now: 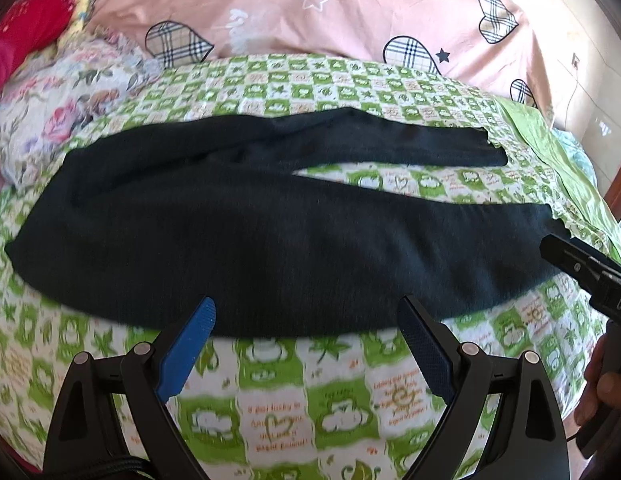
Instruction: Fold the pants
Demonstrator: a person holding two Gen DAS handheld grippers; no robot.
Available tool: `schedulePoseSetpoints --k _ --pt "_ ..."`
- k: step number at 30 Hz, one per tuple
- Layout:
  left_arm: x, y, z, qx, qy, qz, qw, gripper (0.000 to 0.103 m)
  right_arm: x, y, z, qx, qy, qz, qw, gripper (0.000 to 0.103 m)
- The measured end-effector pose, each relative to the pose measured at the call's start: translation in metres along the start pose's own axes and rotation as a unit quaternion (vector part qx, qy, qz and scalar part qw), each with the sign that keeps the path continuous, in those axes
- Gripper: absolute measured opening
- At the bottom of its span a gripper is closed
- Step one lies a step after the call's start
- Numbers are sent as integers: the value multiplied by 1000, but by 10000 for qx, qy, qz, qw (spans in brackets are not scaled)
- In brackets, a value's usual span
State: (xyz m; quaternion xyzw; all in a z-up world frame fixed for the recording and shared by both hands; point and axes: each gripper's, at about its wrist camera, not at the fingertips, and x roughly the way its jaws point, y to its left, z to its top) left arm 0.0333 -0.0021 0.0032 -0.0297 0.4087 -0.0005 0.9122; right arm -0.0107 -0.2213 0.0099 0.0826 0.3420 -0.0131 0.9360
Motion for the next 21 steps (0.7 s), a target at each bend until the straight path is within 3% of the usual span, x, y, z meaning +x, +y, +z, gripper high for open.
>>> schedulePoseSetpoints --k 15,21 --pt "40 -12 70 449 133 -71 9989 93 28 -51 63 388 59 172 9991 101" --pt "63 -19 107 673 209 -240 9972 93 53 -80 96 664 230 473 9964 101"
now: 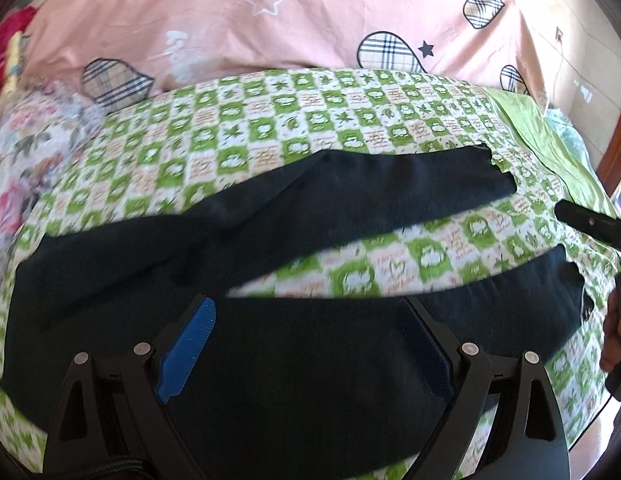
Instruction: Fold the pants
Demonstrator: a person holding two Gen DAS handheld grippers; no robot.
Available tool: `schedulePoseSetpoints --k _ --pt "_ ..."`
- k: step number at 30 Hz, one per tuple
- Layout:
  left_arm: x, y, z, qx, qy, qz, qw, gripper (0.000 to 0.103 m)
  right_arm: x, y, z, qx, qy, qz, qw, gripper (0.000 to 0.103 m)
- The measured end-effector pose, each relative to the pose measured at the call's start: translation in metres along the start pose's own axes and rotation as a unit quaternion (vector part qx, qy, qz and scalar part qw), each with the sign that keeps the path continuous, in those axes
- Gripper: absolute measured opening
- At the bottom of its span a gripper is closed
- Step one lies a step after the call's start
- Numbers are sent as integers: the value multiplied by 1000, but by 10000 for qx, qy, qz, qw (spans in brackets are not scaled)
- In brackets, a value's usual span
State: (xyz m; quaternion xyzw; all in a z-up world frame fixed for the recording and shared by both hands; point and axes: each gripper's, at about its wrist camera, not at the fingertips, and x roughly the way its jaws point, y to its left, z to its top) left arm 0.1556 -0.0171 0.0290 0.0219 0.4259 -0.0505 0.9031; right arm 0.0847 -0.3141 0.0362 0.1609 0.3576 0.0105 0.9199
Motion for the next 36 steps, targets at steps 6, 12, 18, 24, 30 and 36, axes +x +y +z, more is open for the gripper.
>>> schedulePoseSetpoints --k 6,12,18,24,30,36 --pt "31 2 48 226 112 -76 9997 93 30 -30 41 175 192 86 9996 101" --pt "78 1 94 662 416 -273 9966 93 68 -57 83 223 425 82 9988 100" --pt "131 7 123 782 856 -543 9918 93 106 -75 113 150 743 36 9971 87" --pt "179 11 137 882 1271 -485 9868 90 141 -77 122 -30 1039 13 9946 71" --pt "182 11 143 877 1378 -1070 9807 14 146 -70 121 -209 984 349 9943 10" --pt "125 2 125 1099 1004 -1139 9823 5 99 -62 118 -465 557 837 9939 9"
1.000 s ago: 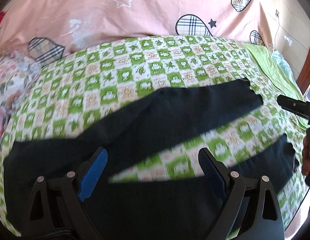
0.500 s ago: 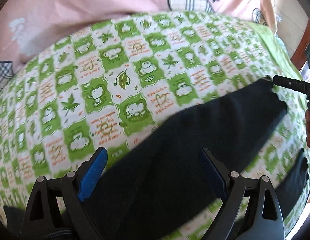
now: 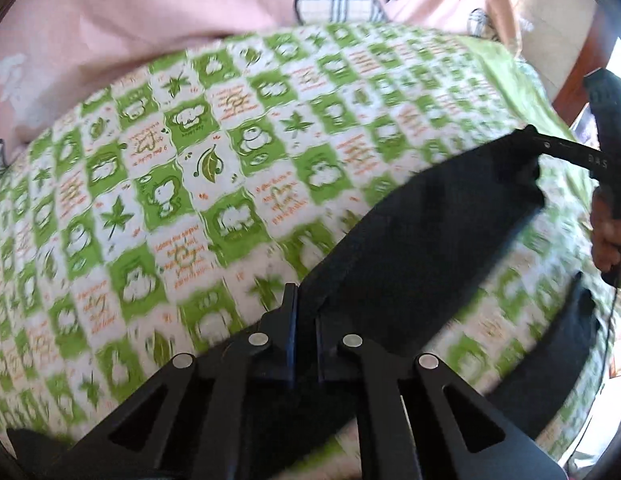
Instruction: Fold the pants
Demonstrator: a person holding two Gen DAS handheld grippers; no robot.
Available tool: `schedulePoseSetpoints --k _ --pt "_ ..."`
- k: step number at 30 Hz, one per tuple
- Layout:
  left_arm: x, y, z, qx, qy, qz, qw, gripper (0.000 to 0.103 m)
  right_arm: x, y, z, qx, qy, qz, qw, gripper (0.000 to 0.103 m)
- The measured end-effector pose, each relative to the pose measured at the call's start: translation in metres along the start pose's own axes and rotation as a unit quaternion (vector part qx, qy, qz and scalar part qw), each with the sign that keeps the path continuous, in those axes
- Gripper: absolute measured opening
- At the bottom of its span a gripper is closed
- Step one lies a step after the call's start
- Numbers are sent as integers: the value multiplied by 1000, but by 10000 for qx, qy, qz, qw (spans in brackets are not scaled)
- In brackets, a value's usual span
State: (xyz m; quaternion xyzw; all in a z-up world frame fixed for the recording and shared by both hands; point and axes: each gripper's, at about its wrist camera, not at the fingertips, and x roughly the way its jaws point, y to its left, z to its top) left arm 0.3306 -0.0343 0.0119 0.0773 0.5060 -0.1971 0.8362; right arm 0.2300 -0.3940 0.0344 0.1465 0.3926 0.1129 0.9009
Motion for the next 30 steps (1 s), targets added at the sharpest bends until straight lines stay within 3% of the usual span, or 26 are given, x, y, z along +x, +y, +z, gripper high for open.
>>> schedulePoseSetpoints --k 8,13,18,25,30 --pt "-62 -44 -66 82 -360 -367 9986 4 -68 14 -44 -566 -231 576 9965 9" --pt "-83 -67 -107 134 -424 -447 9980 4 -88 17 -92 -918 84 529 9943 8" --pt "-95 -85 -138 233 -478 -544 9971 4 -105 19 -126 -1045 104 469 9934 8" --pt "-100 -98 -167 223 -481 -597 9968 4 -128 26 -146 -1071 -142 440 9932 8" --pt "-98 -104 -179 235 -476 -526 9972 4 -131 31 -166 -1121 -39 341 9931 8"
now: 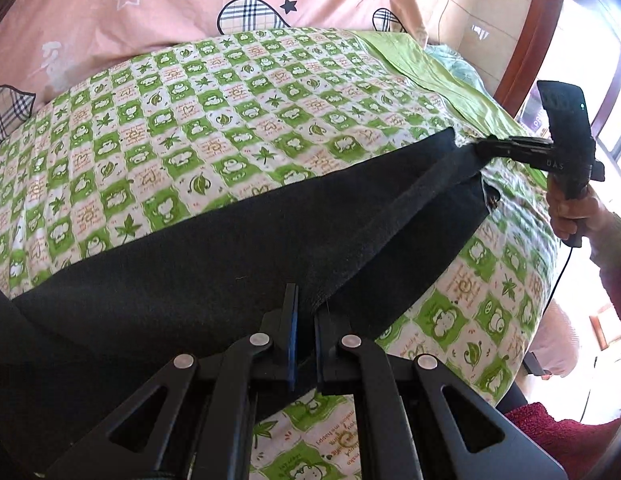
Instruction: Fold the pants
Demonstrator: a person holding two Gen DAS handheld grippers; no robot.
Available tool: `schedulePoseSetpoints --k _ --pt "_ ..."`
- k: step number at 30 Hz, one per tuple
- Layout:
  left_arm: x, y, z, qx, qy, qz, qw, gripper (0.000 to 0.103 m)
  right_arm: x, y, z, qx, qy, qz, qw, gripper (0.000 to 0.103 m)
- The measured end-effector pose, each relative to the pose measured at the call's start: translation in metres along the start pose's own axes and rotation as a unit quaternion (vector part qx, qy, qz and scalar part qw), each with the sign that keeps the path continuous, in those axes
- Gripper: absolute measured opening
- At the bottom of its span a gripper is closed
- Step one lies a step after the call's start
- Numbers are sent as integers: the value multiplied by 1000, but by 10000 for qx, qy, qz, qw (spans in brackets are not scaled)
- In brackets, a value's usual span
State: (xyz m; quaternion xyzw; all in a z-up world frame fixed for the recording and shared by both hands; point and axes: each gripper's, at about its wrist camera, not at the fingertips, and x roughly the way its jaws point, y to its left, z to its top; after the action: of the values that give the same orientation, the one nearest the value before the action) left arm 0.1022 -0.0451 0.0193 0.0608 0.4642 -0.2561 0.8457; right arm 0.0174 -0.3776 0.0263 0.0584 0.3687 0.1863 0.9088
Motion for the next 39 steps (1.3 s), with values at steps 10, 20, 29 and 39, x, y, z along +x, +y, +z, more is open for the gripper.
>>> schedulePoseSetpoints --k 10,20,29,39 --pt "21 -2 -15 -30 222 40 9997 7 10 3 -26 52 315 -406 9987 8" --pt "4 -10 -45 -465 220 -191 9985 23 -19 13 -42 430 103 -659 9968 35" --pt "-33 19 -84 -1639 -30 233 9862 45 -35 73 -46 659 -606 -196 9958 61" --pt "-88 152 -92 -4052 -348 1011 9079 70 40 155 -25 323 -293 981 9942 61"
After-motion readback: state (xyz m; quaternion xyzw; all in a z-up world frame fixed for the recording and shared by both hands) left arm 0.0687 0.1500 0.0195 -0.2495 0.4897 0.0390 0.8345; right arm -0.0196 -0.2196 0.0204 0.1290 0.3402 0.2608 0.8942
